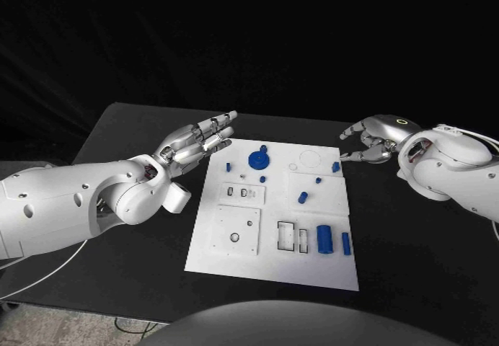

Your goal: Assemble the parts on the task board

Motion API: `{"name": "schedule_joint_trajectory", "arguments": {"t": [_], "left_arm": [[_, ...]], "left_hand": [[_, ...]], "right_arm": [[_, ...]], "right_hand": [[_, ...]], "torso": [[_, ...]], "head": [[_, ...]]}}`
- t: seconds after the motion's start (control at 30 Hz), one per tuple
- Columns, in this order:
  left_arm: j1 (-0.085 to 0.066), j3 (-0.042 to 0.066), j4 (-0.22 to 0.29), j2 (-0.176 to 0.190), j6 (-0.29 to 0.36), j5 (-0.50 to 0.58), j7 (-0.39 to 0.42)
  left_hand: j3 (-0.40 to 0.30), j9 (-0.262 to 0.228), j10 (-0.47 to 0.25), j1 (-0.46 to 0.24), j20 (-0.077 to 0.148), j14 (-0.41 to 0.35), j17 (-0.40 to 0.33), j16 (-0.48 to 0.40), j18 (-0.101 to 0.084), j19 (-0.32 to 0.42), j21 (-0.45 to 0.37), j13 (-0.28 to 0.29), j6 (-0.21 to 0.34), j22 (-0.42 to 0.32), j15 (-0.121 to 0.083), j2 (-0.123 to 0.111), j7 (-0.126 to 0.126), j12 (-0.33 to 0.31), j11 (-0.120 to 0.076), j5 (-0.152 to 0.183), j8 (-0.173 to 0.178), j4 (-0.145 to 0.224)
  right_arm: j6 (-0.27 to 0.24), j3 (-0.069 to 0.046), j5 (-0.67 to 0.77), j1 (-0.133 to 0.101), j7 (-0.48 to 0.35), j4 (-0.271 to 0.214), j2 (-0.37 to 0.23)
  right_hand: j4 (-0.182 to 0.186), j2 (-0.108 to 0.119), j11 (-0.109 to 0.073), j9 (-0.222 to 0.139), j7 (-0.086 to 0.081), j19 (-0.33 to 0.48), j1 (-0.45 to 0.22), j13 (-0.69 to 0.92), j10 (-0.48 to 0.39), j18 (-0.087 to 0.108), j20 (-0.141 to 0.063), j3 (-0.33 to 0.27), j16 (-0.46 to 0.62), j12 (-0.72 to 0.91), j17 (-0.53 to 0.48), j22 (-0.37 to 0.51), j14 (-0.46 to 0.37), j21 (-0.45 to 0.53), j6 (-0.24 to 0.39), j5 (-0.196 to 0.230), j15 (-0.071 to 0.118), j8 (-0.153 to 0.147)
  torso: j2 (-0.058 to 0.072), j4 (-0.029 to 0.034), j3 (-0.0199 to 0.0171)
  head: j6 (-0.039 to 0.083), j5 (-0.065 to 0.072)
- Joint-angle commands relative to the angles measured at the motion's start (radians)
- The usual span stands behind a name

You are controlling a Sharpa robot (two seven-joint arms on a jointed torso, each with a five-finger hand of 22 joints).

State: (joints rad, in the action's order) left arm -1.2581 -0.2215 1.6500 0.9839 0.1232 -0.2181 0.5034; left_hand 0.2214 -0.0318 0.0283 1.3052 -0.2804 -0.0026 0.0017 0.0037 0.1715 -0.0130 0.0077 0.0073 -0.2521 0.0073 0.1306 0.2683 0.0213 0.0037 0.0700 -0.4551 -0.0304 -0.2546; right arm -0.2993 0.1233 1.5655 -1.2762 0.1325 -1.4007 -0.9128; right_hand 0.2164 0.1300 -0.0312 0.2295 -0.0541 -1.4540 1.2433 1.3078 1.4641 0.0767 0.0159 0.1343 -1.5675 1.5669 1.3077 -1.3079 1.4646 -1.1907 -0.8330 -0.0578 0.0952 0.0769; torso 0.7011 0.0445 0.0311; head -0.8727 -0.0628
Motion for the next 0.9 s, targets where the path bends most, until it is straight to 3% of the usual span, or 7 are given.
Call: {"name": "schedule_joint_trajectory", "arguments": {"t": [0.03,0.3,0.73,0.9], "left_arm": [[0.000,0.000,0.003,0.001,-0.009,0.002,0.010],[0.002,0.000,0.004,0.005,-0.008,0.002,0.010],[0.004,0.000,0.001,0.006,-0.009,0.002,0.009],[0.005,0.000,0.001,0.004,-0.011,0.002,0.008]], "left_hand": [[-0.003,-0.001,0.003,0.012,-0.004,0.003,-0.002,-0.004,0.010,-0.002,0.004,0.001,-0.001,0.001,0.008,0.002,0.004,0.004,0.002,-0.004,-0.004,0.004],[-0.003,-0.001,0.003,0.012,-0.004,0.003,-0.002,-0.004,0.010,-0.002,0.004,0.001,-0.001,0.001,0.008,0.002,0.004,0.004,0.002,-0.004,-0.004,0.004],[-0.004,-0.001,0.004,0.013,-0.004,0.003,-0.002,-0.004,0.010,-0.003,0.005,0.001,-0.002,0.001,0.008,0.002,0.004,0.005,0.002,-0.005,-0.004,0.005],[-0.004,-0.001,0.004,0.013,-0.004,0.003,-0.002,-0.004,0.010,-0.003,0.005,0.001,-0.002,0.001,0.008,0.002,0.004,0.005,0.002,-0.005,-0.004,0.005]], "right_arm": [[-0.006,0.000,0.002,0.007,-0.019,0.006,0.004],[-0.012,0.000,0.002,0.028,-0.033,0.018,0.018],[-0.021,0.000,0.001,0.042,-0.045,0.021,0.024],[-0.018,0.000,0.002,0.046,-0.040,0.025,0.025]], "right_hand": [[0.012,0.011,0.001,-0.001,-0.003,-0.005,0.005,0.263,0.107,-0.006,0.000,-0.001,-0.003,0.004,0.263,-0.169,0.106,-0.007,-0.014,0.003,0.002,0.009],[0.044,0.019,0.005,0.001,-0.007,-0.008,0.025,0.263,0.107,-0.007,0.003,-0.007,-0.003,0.004,0.263,-0.171,0.106,-0.013,-0.061,0.004,-0.002,0.031],[0.049,0.023,0.006,0.001,-0.008,-0.008,0.026,0.263,0.107,-0.007,0.004,-0.010,-0.003,0.004,0.263,-0.171,0.106,-0.014,-0.064,0.005,-0.003,0.032],[0.049,0.014,0.007,0.000,-0.010,-0.008,0.055,0.263,0.107,-0.007,0.005,-0.002,-0.003,0.004,0.263,-0.171,0.106,-0.014,-0.067,-0.030,-0.004,0.032]], "torso": [[0.000,-0.0011,0.0002],[0.001,0.0004,-0.0009],[0.002,0.0002,-0.0001],[0.002,0.0012,0.0003]], "head": [[0.000,0.001],[0.000,-0.003],[0.000,0.002],[0.000,0.002]]}}
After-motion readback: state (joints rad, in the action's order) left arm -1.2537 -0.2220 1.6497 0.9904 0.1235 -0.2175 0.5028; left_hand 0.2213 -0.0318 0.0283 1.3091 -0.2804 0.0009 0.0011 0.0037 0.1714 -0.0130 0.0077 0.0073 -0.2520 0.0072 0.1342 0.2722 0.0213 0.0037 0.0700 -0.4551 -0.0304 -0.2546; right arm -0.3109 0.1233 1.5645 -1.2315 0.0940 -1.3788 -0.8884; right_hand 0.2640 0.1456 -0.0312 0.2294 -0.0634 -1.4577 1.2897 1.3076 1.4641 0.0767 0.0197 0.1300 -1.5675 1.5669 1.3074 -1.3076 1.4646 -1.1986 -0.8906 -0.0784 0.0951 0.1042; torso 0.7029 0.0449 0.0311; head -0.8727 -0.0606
